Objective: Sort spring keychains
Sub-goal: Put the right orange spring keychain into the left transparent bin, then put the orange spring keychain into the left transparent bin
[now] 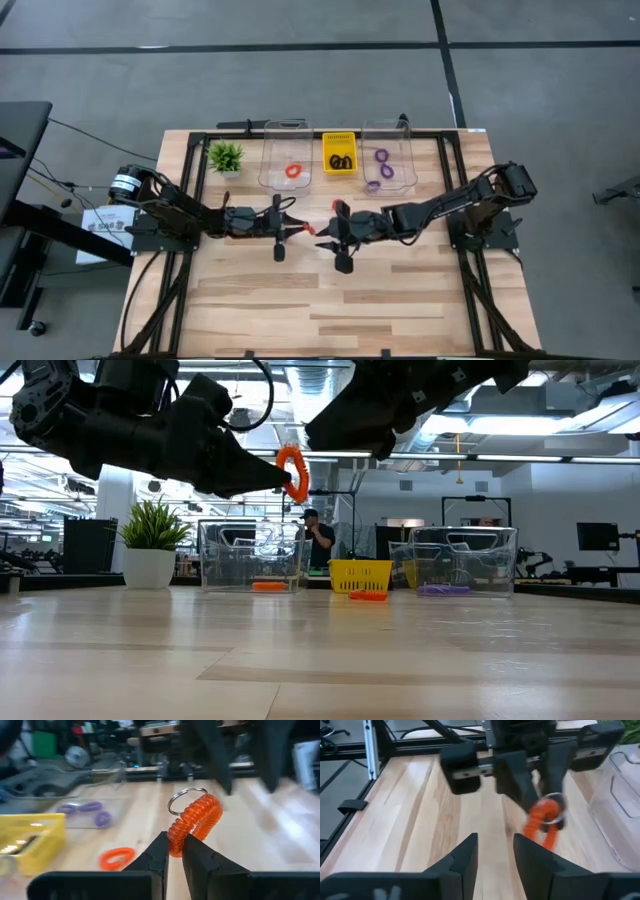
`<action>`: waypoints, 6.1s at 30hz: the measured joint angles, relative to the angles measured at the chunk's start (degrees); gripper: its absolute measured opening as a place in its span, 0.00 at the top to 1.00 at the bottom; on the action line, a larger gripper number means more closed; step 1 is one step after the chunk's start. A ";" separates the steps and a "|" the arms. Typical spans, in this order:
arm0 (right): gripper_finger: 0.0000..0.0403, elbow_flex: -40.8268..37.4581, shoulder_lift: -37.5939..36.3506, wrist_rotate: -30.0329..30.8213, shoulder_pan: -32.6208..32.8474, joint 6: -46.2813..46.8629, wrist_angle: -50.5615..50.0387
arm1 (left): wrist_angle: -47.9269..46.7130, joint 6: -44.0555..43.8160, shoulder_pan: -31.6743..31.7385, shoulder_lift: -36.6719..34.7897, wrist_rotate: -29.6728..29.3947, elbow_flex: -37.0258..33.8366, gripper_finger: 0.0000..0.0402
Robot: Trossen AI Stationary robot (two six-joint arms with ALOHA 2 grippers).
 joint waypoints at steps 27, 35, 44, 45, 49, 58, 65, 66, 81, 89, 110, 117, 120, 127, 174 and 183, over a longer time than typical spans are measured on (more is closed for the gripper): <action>0.72 0.00 0.00 0.01 0.13 -1.17 2.64 | -4.98 11.31 13.22 -21.29 -34.46 -4.35 0.90; 0.72 0.00 0.00 0.01 0.13 -2.09 2.64 | -24.11 -9.80 25.10 -20.96 -13.03 -1.54 0.90; 0.72 0.00 0.00 -0.04 0.13 -2.50 2.62 | -24.35 -11.89 27.88 -21.00 -11.60 -1.46 0.90; 0.72 0.00 0.00 -0.04 0.13 -2.50 2.60 | -24.35 -11.89 27.72 -21.00 -11.58 -1.46 0.90; 0.72 0.00 0.00 -0.07 0.23 -2.50 2.34 | -24.34 -11.87 27.59 -21.00 -11.66 -1.46 0.90; 0.72 0.00 0.00 -0.20 0.24 -2.48 2.34 | -24.35 -8.71 27.61 -21.00 -13.68 -1.46 0.83; 0.72 0.00 0.00 -0.20 0.24 -2.46 2.30 | -24.37 -8.65 27.58 -21.00 -13.57 -1.46 0.72; 0.72 0.00 0.00 -0.20 0.24 -2.46 2.24 | -24.37 -8.65 27.58 -21.00 -13.54 -1.47 0.71; 0.72 0.00 0.00 6.36 -0.64 1.69 -7.32 | -26.52 -9.76 24.09 -21.02 -13.54 -3.78 0.61; 0.72 -0.02 0.00 16.48 -3.44 7.62 -19.63 | -18.68 1.73 12.60 -21.02 -13.46 -6.45 0.64; 0.72 0.00 15.00 16.37 -11.51 8.14 -18.40 | -12.34 1.86 2.58 -21.02 3.35 -7.43 0.65; 0.72 0.42 18.01 15.78 -12.81 8.21 -17.40 | -12.33 1.67 2.56 -21.02 3.38 -7.43 0.65; 0.73 0.40 17.89 15.12 -12.83 8.53 -17.50 | -12.33 1.64 2.56 -21.02 3.39 -7.43 0.65; 0.89 0.24 16.96 8.69 -13.03 8.52 -17.75 | -12.31 1.62 2.56 -21.02 3.39 -7.43 0.65; 0.95 25.79 17.20 22.82 10.16 -10.22 -22.01 | -12.37 1.98 2.47 -21.02 16.81 -7.37 0.65; 0.94 25.79 17.20 22.27 10.35 -11.06 -20.01 | -12.31 3.47 2.47 -20.80 16.30 -7.36 0.65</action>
